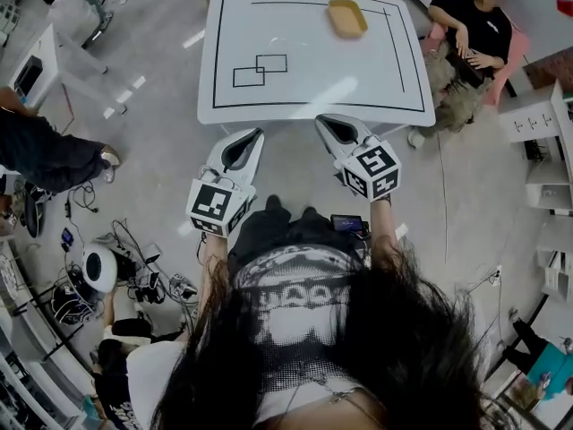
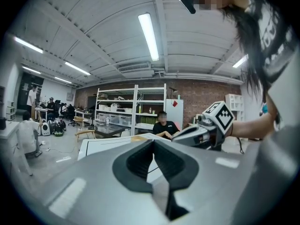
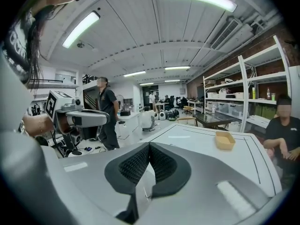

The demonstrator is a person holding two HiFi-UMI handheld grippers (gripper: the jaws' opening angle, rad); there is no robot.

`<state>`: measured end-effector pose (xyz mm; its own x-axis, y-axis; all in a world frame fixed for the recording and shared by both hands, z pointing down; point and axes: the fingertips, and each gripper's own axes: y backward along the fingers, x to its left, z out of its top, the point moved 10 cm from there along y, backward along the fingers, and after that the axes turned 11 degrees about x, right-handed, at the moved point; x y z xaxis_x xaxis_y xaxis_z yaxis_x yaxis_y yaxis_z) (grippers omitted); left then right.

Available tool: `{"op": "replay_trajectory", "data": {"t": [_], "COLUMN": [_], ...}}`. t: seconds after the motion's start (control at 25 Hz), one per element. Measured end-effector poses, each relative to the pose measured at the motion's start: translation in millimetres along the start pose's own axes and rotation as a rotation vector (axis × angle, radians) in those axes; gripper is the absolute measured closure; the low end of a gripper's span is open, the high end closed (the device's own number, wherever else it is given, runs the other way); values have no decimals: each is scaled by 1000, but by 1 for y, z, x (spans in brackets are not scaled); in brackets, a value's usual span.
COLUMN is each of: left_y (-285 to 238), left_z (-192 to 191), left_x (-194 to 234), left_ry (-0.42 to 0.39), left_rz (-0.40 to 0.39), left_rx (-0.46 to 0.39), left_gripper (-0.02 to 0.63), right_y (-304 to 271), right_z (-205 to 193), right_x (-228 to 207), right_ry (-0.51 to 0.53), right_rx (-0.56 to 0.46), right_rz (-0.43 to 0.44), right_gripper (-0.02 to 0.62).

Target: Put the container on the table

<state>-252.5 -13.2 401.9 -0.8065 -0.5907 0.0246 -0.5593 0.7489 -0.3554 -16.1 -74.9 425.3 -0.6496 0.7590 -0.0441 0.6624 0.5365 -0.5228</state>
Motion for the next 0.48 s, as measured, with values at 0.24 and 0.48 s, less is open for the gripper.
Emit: {"op": "replay_trajectory", "data": {"t": [0.24,0.48], "left_y": [-9,-16], "left_z": [2,5], "left_x": [-49,-93], "left_ry": [-4,-24], "left_rz": [-3,-1], "left_rx": [5,8], "left_gripper": [606,606], "right_y": [40,77], "right_z": [-24,-42], "right_x": [-8,-10], "right_ry": [13,51], "right_rx": [-4,-30], "right_rz": [9,8], "right_gripper": [591,592]}}
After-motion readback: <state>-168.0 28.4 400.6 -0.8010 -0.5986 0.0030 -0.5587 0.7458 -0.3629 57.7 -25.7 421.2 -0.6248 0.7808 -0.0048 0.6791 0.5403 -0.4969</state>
